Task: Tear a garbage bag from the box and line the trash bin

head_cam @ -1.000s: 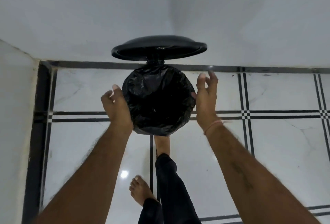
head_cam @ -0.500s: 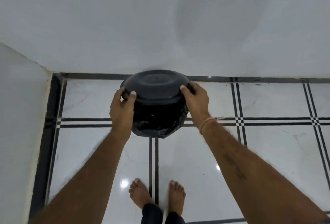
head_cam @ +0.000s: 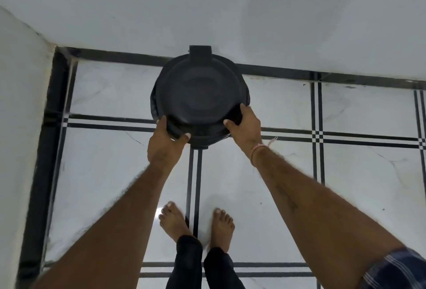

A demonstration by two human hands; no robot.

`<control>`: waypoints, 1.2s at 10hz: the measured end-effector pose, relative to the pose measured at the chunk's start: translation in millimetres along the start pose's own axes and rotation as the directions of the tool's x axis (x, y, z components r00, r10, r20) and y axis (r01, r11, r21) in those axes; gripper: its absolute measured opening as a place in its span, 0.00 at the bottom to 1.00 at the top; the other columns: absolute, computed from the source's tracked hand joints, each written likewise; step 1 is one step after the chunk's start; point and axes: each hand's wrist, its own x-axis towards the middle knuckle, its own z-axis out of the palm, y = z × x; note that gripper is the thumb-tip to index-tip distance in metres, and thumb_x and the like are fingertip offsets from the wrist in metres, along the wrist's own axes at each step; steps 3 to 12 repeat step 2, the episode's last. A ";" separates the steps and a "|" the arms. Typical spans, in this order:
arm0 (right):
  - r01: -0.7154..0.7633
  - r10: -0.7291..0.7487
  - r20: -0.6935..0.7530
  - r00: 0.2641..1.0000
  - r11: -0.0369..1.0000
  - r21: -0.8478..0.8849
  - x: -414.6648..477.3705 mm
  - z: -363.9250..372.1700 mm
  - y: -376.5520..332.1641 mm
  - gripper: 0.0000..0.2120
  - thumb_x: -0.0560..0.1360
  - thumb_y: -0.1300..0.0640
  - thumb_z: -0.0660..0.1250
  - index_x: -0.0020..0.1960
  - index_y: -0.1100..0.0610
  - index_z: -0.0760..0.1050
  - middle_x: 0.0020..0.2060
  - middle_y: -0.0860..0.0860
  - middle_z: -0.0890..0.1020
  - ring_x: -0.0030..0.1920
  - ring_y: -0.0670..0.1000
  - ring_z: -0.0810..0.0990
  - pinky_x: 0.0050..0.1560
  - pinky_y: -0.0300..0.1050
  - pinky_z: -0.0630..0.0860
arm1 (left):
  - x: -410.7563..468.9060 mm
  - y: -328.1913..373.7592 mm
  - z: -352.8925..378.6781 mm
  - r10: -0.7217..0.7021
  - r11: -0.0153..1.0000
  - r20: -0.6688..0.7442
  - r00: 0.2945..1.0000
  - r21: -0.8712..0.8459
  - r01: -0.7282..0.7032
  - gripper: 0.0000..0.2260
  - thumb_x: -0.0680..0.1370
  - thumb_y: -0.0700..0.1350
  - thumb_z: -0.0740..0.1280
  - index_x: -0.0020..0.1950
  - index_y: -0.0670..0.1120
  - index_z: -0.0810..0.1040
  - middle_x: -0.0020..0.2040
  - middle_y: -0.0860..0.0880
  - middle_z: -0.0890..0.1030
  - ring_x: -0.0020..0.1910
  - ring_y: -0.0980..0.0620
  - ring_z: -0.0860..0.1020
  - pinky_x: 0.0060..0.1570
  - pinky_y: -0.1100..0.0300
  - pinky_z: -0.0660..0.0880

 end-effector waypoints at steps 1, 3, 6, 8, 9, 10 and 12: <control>0.091 -0.090 -0.028 0.996 0.994 0.067 -27.2 -32.5 -28.5 0.30 0.79 0.50 0.72 0.78 0.58 0.69 0.72 0.55 0.76 0.72 0.57 0.75 0.75 0.55 0.72 | -29.9 31.1 -41.6 0.110 0.993 -0.062 0.992 -0.037 -0.113 0.28 0.77 0.51 0.75 0.74 0.48 0.72 0.64 0.46 0.82 0.63 0.41 0.80 0.61 0.51 0.75; 0.159 -0.151 -0.069 0.986 0.978 0.135 -74.1 -88.3 -75.4 0.29 0.80 0.45 0.70 0.77 0.55 0.71 0.75 0.52 0.75 0.75 0.54 0.72 0.78 0.53 0.68 | -77.4 85.6 -104.4 0.160 0.984 -0.108 0.981 -0.063 -0.167 0.30 0.79 0.50 0.73 0.78 0.45 0.69 0.73 0.44 0.77 0.72 0.41 0.75 0.68 0.50 0.71; 0.159 -0.151 -0.069 0.986 0.978 0.135 -74.1 -88.3 -75.4 0.29 0.80 0.45 0.70 0.77 0.55 0.71 0.75 0.52 0.75 0.75 0.54 0.72 0.78 0.53 0.68 | -77.4 85.6 -104.4 0.160 0.984 -0.108 0.981 -0.063 -0.167 0.30 0.79 0.50 0.73 0.78 0.45 0.69 0.73 0.44 0.77 0.72 0.41 0.75 0.68 0.50 0.71; 0.159 -0.151 -0.069 0.986 0.978 0.135 -74.1 -88.3 -75.4 0.29 0.80 0.45 0.70 0.77 0.55 0.71 0.75 0.52 0.75 0.75 0.54 0.72 0.78 0.53 0.68 | -77.4 85.6 -104.4 0.160 0.984 -0.108 0.981 -0.063 -0.167 0.30 0.79 0.50 0.73 0.78 0.45 0.69 0.73 0.44 0.77 0.72 0.41 0.75 0.68 0.50 0.71; 0.159 -0.151 -0.069 0.986 0.978 0.135 -74.1 -88.3 -75.4 0.29 0.80 0.45 0.70 0.77 0.55 0.71 0.75 0.52 0.75 0.75 0.54 0.72 0.78 0.53 0.68 | -77.4 85.6 -104.4 0.160 0.984 -0.108 0.981 -0.063 -0.167 0.30 0.79 0.50 0.73 0.78 0.45 0.69 0.73 0.44 0.77 0.72 0.41 0.75 0.68 0.50 0.71; 0.159 -0.151 -0.069 0.986 0.978 0.135 -74.1 -88.3 -75.4 0.29 0.80 0.45 0.70 0.77 0.55 0.71 0.75 0.52 0.75 0.75 0.54 0.72 0.78 0.53 0.68 | -77.4 85.6 -104.4 0.160 0.984 -0.108 0.981 -0.063 -0.167 0.30 0.79 0.50 0.73 0.78 0.45 0.69 0.73 0.44 0.77 0.72 0.41 0.75 0.68 0.50 0.71; 0.159 -0.151 -0.069 0.986 0.978 0.135 -74.1 -88.3 -75.4 0.29 0.80 0.45 0.70 0.77 0.55 0.71 0.75 0.52 0.75 0.75 0.54 0.72 0.78 0.53 0.68 | -77.4 85.6 -104.4 0.160 0.984 -0.108 0.981 -0.063 -0.167 0.30 0.79 0.50 0.73 0.78 0.45 0.69 0.73 0.44 0.77 0.72 0.41 0.75 0.68 0.50 0.71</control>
